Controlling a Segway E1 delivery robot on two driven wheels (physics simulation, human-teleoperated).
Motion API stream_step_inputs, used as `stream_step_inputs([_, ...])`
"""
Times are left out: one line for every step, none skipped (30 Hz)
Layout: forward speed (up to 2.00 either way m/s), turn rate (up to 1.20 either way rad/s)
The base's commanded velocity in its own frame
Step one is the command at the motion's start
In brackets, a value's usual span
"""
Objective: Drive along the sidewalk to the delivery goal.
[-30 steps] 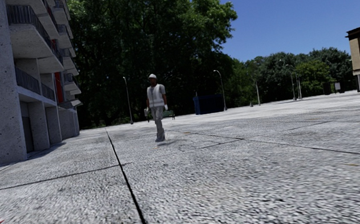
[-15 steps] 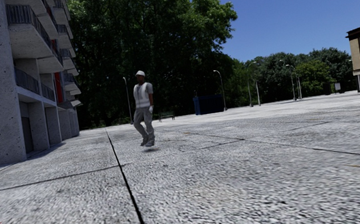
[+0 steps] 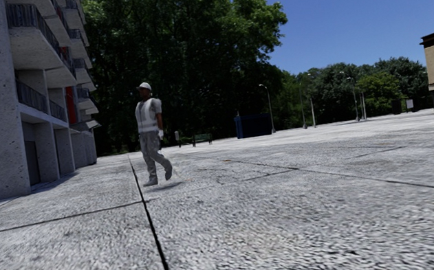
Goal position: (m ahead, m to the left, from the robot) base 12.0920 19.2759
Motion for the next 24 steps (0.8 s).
stream_step_inputs([0.24,0.23])
stream_step_inputs([0.24,0.26])
stream_step_inputs([0.25,0.32])
stream_step_inputs([0.25,0.37])
stream_step_inputs([0.25,0.37])
stream_step_inputs([0.25,0.40])
stream_step_inputs([0.26,0.41])
stream_step_inputs([0.26,0.41])
stream_step_inputs([0.26,0.41])
stream_step_inputs([0.27,0.41])
stream_step_inputs([0.28,0.41])
stream_step_inputs([0.28,0.41])
stream_step_inputs([0.28,0.42])
stream_step_inputs([0.28,0.42])
stream_step_inputs([0.28,0.42])
stream_step_inputs([0.28,0.42])
stream_step_inputs([0.29,0.42])
stream_step_inputs([0.29,0.42])
stream_step_inputs([0.31,0.42])
stream_step_inputs([0.31,0.42])
stream_step_inputs([0.32,0.43])
stream_step_inputs([0.36,0.43])
stream_step_inputs([0.38,0.43])
stream_step_inputs([0.38,0.43])
